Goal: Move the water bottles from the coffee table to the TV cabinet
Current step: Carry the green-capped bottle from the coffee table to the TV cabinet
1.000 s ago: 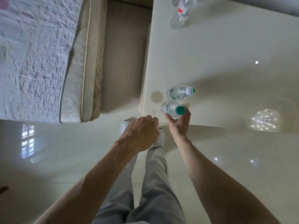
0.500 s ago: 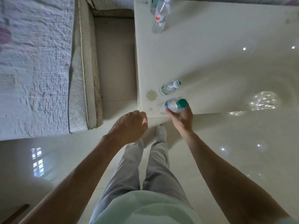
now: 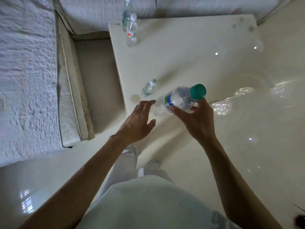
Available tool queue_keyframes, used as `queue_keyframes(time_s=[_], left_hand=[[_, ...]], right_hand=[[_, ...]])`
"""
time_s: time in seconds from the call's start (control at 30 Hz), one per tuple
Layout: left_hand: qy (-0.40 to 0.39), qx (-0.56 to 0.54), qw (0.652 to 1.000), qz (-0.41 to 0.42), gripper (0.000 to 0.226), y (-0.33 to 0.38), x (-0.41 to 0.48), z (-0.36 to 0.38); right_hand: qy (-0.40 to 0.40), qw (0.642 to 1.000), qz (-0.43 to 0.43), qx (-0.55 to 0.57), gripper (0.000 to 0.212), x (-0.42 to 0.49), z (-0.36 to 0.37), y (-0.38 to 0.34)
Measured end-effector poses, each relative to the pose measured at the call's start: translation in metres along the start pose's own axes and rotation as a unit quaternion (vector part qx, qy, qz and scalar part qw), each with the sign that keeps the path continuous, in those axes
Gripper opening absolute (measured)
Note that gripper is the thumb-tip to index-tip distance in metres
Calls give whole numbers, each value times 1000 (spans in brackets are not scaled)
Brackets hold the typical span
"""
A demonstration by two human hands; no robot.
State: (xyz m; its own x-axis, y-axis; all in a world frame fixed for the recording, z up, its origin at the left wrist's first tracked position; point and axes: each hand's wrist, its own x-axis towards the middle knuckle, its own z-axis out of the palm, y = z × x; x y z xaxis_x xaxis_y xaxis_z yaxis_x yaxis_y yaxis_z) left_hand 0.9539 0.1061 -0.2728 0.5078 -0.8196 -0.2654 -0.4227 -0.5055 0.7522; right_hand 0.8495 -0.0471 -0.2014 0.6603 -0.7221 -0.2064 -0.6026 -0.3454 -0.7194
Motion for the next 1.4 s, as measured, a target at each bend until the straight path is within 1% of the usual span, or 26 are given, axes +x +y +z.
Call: queue_keyframes(time_s=[0.1,0.23,0.37,0.5,0.6,0.7,0.83,1.0,1.17,1.4], left_hand=[[19,-20,999,31,70,30,-11,15],[35,-33,995,88,68,70,-27,37],[38,-68,989,126,59,122,-50,72],[26,-113,983,144,48,181,-80,124],[-18,-138,976,169,43,223,-106,171],[-65,-134,969,196,44,259,-129,220],[-123,-133,967,180,42,307,-157,279],[-198,-117,945,233,42,350,-181,337],[-269,-99,923,258,40,382,-189,387],[-349,-101,894,261,38,427,-155,459]], right_hand=[[36,999,-1,40,71,-25,-27,-1],[102,992,-10,75,73,-64,-67,15],[167,982,-18,88,71,-114,-109,47],[232,969,1,79,68,-175,-155,83],[289,955,21,67,69,-224,-193,111],[331,940,47,66,68,-273,-230,142],[381,918,91,65,56,-335,-269,183],[454,875,158,66,59,-393,-302,224],[500,833,227,73,59,-423,-323,260],[520,800,294,64,61,-417,-370,320]])
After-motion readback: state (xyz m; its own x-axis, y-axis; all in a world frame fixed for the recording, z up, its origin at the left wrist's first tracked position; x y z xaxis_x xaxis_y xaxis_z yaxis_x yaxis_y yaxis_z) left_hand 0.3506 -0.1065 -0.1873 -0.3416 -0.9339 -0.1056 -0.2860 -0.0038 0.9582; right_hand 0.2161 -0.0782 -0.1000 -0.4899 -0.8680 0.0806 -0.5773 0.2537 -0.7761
